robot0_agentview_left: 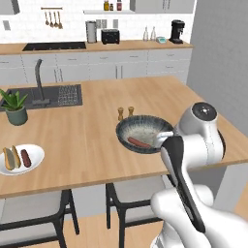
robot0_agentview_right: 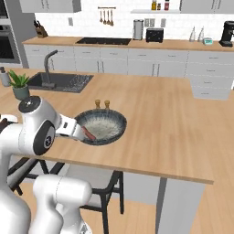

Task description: Place one bun and one sausage from the bowl on each plate.

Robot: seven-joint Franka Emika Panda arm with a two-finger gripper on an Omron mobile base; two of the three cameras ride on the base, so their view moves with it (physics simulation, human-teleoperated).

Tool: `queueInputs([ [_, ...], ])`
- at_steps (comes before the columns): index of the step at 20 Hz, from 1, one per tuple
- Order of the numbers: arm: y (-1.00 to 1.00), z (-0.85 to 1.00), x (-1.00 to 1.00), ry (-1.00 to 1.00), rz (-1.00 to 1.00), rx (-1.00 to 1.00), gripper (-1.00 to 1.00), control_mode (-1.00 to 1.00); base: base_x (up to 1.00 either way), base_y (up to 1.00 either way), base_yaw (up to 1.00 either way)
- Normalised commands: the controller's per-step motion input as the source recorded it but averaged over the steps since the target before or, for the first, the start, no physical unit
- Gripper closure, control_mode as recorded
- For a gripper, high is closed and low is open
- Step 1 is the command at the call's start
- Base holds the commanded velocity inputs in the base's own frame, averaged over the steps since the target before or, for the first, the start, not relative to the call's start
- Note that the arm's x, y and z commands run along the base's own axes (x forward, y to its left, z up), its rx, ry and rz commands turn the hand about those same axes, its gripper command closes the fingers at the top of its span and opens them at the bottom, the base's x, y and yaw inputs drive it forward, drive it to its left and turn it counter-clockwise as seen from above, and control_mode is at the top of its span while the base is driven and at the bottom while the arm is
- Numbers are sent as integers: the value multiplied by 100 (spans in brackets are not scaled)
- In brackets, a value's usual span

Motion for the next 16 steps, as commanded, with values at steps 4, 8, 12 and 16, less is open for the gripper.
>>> queueInputs([
  [4, -16, 46, 76, 10, 20, 0, -100, -100, 0, 0, 0],
  [8, 4, 15, 100, 40, 26, 7, -100, -100, 0, 0, 0],
  [12, 4, -23, 100, 58, 24, 15, -100, -100, 0, 0, 0],
  [16, 12, -90, 100, 56, 4, 1, -100, -100, 0, 0, 0],
])
